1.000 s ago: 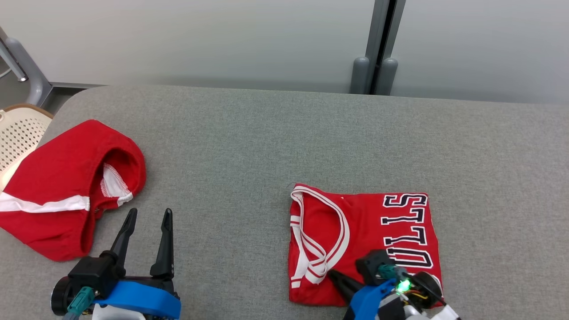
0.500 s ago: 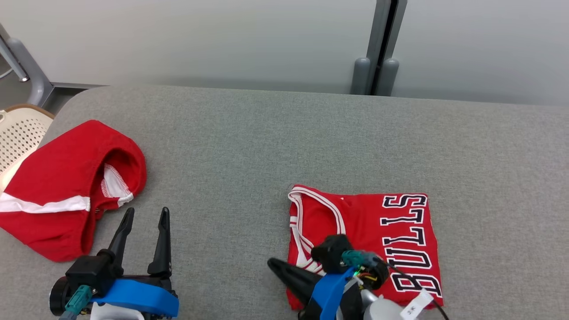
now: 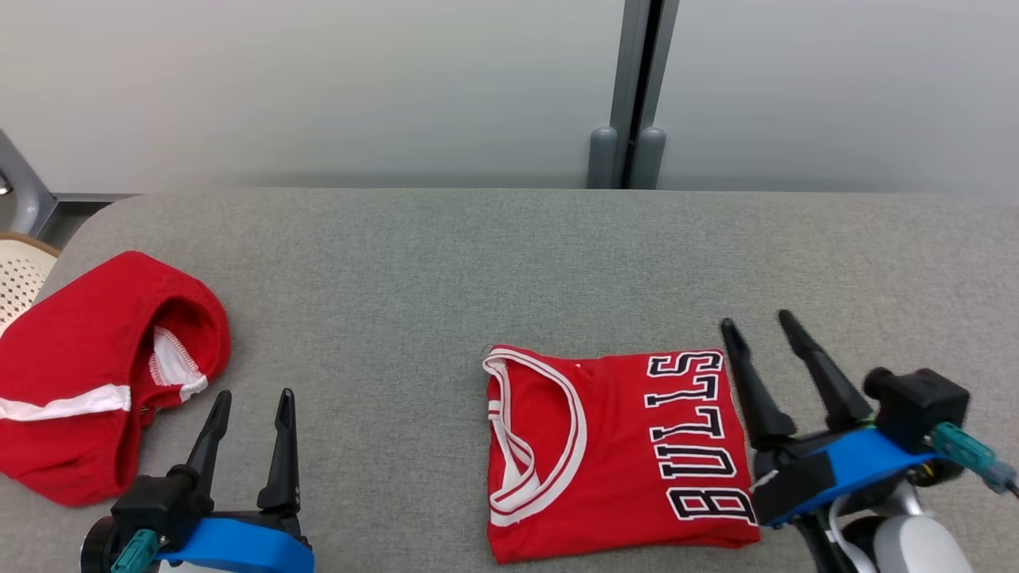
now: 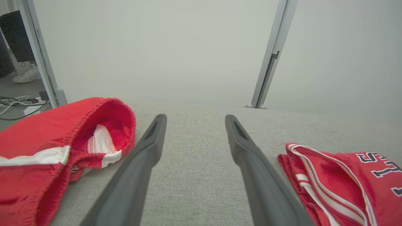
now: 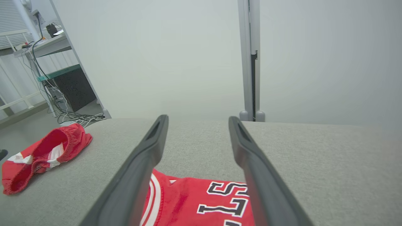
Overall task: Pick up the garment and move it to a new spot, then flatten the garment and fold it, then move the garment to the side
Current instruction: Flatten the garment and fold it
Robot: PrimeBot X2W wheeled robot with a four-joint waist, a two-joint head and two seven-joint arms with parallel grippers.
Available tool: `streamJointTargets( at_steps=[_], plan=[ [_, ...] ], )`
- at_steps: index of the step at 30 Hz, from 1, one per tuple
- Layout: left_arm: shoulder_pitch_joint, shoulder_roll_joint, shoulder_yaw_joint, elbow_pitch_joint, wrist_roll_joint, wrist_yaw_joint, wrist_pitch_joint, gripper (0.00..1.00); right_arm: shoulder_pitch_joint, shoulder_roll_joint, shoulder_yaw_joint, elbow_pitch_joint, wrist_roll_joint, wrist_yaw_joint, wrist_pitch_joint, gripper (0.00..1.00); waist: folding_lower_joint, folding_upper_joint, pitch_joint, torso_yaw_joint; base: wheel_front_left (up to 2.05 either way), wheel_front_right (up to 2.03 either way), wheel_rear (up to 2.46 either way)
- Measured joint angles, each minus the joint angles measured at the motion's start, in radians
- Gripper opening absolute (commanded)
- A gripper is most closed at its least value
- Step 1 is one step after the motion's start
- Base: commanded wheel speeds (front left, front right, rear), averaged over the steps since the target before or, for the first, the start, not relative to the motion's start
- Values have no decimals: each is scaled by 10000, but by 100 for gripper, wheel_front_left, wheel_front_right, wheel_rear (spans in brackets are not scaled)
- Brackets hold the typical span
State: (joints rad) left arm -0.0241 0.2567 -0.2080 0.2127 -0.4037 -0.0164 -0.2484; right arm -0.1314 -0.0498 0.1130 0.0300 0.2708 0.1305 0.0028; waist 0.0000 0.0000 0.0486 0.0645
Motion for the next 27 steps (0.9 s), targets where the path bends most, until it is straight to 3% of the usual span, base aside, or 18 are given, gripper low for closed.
streamJointTargets(
  at_steps=[3,9,27],
  plan=[
    [62,23,-13,-75,-8,73,67,100,432,-8,-926,-387,-150,0,207,100,0,0,-45,-176,0,0,0],
    [149,92,4,-44,-88,113,107,100,694,-6,-1490,-502,-617,0,729,100,0,0,-161,-478,0,0,0],
    [299,255,13,359,-207,247,268,100,696,-8,-1193,665,-736,0,637,100,0,0,-427,-956,0,0,0]
  ],
)
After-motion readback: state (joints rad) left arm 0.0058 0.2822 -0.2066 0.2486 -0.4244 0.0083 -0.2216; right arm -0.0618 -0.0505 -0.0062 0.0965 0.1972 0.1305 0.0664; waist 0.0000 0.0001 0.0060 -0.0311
